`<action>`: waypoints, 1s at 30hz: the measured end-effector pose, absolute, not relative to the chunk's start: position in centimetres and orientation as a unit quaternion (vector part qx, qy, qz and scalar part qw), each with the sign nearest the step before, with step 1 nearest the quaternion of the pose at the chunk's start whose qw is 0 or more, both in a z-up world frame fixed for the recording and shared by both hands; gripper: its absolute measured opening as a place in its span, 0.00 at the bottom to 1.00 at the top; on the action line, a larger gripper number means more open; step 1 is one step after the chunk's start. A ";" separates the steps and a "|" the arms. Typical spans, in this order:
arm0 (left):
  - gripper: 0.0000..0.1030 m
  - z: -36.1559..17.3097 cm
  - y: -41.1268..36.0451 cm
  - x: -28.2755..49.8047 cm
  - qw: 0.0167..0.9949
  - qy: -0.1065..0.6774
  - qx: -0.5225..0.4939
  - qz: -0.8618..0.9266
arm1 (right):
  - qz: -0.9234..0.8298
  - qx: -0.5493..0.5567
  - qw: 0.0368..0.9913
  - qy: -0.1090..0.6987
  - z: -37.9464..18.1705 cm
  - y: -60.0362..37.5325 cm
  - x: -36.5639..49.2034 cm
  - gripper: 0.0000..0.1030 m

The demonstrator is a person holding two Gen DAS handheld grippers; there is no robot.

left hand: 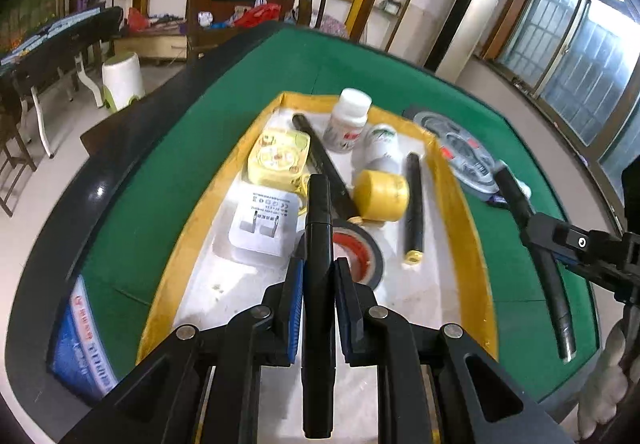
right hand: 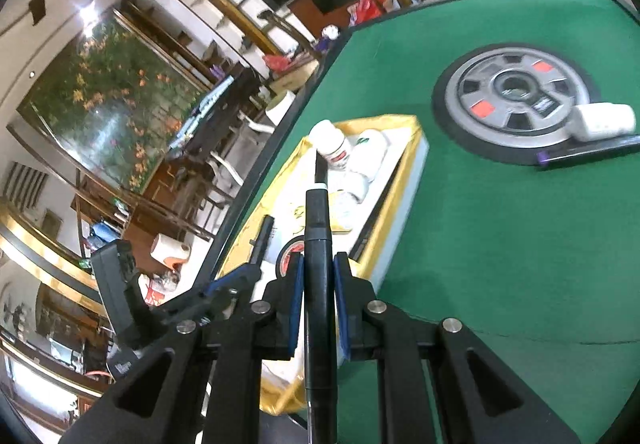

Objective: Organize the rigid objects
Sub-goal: 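Lower both black markers into the white tray and open both tools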

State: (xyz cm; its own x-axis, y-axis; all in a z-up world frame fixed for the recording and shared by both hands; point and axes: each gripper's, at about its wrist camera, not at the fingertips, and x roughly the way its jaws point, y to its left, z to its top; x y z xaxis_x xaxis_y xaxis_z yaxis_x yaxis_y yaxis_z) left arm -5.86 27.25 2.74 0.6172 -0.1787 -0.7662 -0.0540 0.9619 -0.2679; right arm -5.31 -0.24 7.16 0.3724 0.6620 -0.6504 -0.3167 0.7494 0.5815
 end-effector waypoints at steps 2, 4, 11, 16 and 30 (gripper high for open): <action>0.15 2.1 28.0 -5.4 0.887 0.442 -0.134 -0.032 | 0.295 0.177 0.806 0.482 6.6 1.2 -4.6 0.14; 0.15 1.9 28.3 -5.2 0.886 0.442 -0.136 -0.028 | 0.283 0.169 0.808 0.489 6.0 2.4 -3.9 0.14; 0.43 1.5 29.4 -5.7 0.881 0.440 -0.173 -0.030 | 0.218 0.177 0.824 0.493 4.1 3.8 -0.6 0.14; 0.58 3.0 29.9 -7.2 0.892 0.411 -0.185 -0.031 | 0.177 0.195 0.830 0.492 3.1 3.4 1.3 0.14; 0.73 4.3 30.0 -8.4 0.906 0.384 -0.177 -0.018 | 0.169 0.201 0.841 0.473 3.8 3.7 2.0 0.33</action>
